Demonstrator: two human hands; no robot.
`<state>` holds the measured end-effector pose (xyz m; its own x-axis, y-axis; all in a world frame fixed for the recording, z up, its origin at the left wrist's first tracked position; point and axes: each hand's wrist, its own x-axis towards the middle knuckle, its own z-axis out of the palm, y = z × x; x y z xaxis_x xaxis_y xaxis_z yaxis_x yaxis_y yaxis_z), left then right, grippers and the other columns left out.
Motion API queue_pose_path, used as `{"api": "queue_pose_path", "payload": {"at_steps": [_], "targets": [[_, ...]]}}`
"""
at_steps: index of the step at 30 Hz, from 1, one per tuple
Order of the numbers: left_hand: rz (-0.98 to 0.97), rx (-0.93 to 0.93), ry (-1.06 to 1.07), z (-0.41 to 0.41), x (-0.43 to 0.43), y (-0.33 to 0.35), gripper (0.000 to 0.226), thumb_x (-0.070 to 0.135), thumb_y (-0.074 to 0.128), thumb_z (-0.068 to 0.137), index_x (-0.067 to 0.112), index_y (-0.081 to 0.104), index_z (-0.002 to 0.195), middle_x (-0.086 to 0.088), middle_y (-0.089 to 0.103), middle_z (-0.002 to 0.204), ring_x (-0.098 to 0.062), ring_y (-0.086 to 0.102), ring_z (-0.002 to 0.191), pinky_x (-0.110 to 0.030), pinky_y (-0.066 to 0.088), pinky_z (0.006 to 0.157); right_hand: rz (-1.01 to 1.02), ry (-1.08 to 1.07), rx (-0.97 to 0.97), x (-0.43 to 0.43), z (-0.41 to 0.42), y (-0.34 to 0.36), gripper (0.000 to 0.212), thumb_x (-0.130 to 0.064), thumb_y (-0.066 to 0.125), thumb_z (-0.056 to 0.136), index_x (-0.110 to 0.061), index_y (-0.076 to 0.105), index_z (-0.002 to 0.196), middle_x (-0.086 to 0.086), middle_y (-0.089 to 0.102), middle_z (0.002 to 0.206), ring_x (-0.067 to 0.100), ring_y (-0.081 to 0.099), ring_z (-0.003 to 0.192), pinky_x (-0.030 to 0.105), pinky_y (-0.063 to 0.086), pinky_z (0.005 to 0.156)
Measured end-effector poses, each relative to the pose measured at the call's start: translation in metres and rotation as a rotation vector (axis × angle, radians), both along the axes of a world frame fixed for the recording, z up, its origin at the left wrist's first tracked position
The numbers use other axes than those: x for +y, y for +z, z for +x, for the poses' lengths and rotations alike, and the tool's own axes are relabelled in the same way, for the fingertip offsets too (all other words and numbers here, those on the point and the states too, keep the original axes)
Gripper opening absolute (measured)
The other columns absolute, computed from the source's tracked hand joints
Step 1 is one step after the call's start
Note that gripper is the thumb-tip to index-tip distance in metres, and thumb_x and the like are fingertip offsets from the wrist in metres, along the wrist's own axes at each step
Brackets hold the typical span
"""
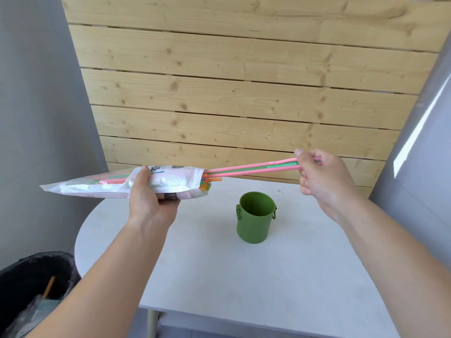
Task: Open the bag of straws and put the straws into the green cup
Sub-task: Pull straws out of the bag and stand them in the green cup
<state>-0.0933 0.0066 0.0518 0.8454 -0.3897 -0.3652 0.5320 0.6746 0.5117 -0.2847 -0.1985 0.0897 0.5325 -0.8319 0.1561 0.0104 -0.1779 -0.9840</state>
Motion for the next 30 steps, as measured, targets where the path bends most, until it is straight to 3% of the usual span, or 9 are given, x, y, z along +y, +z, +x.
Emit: {"api": "queue_pose_path", "payload": {"at_steps": [9, 16, 22, 25, 28, 30], "targets": [[0.039, 0.004, 0.021, 0.007, -0.004, -0.006, 0.02, 0.032, 0.064, 0.1, 0.015, 0.063, 0.112, -0.006, 0.072, 0.127, -0.023, 0.073, 0.113, -0.032, 0.054, 0.063, -0.011, -0.067, -0.004, -0.03, -0.043, 0.011, 0.021, -0.025, 0.057, 0.101, -0.015, 0.053, 0.083, -0.004, 0.03, 0.058, 0.011, 0.023, 0.045, 0.024, 0.019, 0.041], [0.056, -0.006, 0.001, 0.001, -0.014, -0.01, 0.02, 0.031, 0.064, 0.1, 0.016, 0.063, 0.113, -0.004, 0.074, 0.116, -0.022, 0.074, 0.108, -0.031, 0.054, 0.062, -0.072, -0.137, 0.085, -0.044, -0.08, 0.02, 0.019, -0.026, 0.056, 0.102, -0.009, 0.056, 0.093, -0.002, 0.028, 0.061, 0.014, 0.023, 0.048, 0.021, 0.022, 0.039], [0.063, -0.059, -0.073, -0.018, -0.03, -0.012, 0.015, 0.031, 0.061, 0.103, 0.016, 0.063, 0.102, -0.002, 0.077, 0.086, -0.022, 0.074, 0.088, -0.032, 0.056, 0.059, -0.093, -0.151, 0.229, -0.054, -0.099, 0.017, 0.022, -0.03, 0.059, 0.099, -0.01, 0.062, 0.09, 0.002, 0.035, 0.064, 0.015, 0.027, 0.046, 0.025, 0.027, 0.041], [0.078, -0.078, -0.098, -0.024, -0.036, -0.016, 0.014, 0.03, 0.06, 0.103, 0.017, 0.063, 0.1, -0.002, 0.073, 0.096, -0.022, 0.072, 0.092, -0.036, 0.056, 0.067, -0.142, -0.169, 0.288, -0.053, -0.093, 0.015, 0.022, -0.029, 0.059, 0.096, -0.008, 0.067, 0.092, 0.003, 0.042, 0.061, 0.018, 0.03, 0.046, 0.029, 0.03, 0.046], [0.08, -0.094, -0.124, -0.028, -0.039, -0.019, 0.015, 0.031, 0.061, 0.103, 0.016, 0.063, 0.1, -0.002, 0.072, 0.095, -0.022, 0.072, 0.091, -0.038, 0.057, 0.072, -0.174, -0.183, 0.306, -0.045, -0.078, 0.014, 0.022, -0.028, 0.059, 0.094, -0.011, 0.065, 0.081, -0.006, 0.037, 0.047, 0.021, 0.03, 0.045, 0.031, 0.028, 0.05], [0.08, -0.107, -0.132, -0.03, -0.04, -0.02, 0.016, 0.031, 0.06, 0.103, 0.016, 0.062, 0.101, -0.003, 0.072, 0.098, -0.022, 0.073, 0.092, -0.041, 0.058, 0.079, -0.202, -0.189, 0.311, -0.038, -0.065, 0.015, 0.023, -0.029, 0.062, 0.094, -0.013, 0.063, 0.076, -0.003, 0.039, 0.048, 0.022, 0.032, 0.046, 0.032, 0.03, 0.052]]}}
